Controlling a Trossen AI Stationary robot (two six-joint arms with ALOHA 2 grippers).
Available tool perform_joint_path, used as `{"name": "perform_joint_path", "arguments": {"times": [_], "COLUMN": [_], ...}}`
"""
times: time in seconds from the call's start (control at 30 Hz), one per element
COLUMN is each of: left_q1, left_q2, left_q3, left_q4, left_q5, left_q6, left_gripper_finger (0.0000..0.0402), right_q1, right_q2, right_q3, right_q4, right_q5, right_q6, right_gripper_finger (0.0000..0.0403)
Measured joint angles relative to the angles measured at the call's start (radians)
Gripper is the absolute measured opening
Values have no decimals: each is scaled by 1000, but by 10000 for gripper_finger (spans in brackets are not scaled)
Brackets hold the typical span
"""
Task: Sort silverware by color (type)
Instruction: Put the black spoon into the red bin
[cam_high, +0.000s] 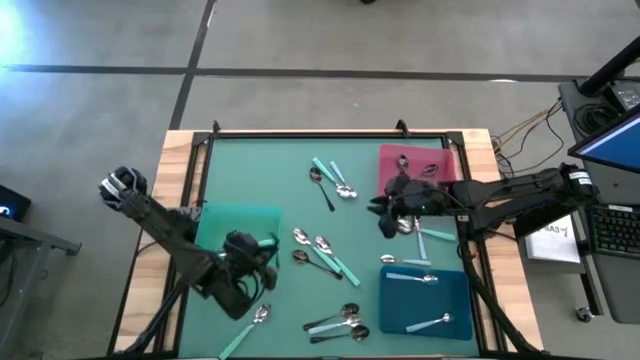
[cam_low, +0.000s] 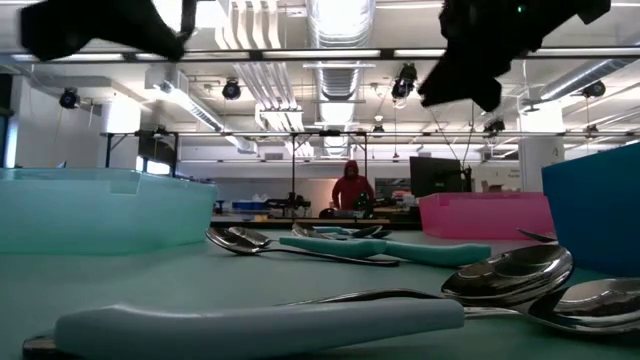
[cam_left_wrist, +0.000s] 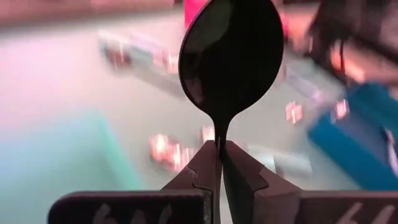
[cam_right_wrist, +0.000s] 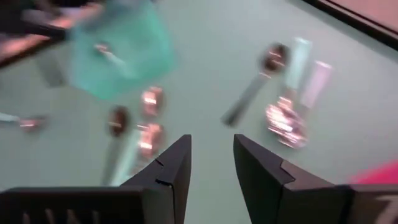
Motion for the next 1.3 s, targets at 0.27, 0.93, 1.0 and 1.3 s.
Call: {"name": "perform_joint_path", "arguments": {"times": [0.27, 0.93, 1.0, 1.3], "left_q1": [221, 347, 347, 346], "left_q2": [22, 161, 161, 161], "left_q3": [4, 5, 5, 5], "left_q4": [517, 1096, 1102, 1108], "left_q5": [23, 226, 226, 234], "left_q6": [615, 1044, 1045, 1047], "left_gripper_finger": [0, 0, 0, 0], "right_q1": [120, 137, 137, 137], "right_q2": [120, 360, 382, 428], "right_q3": [1, 187, 206, 277], "right_q4": [299, 340, 340, 254], "right_q5": [-9, -34, -34, -29], "right_q6": [-90, -150, -157, -187], "right_gripper_finger": [112, 178, 178, 120]}}
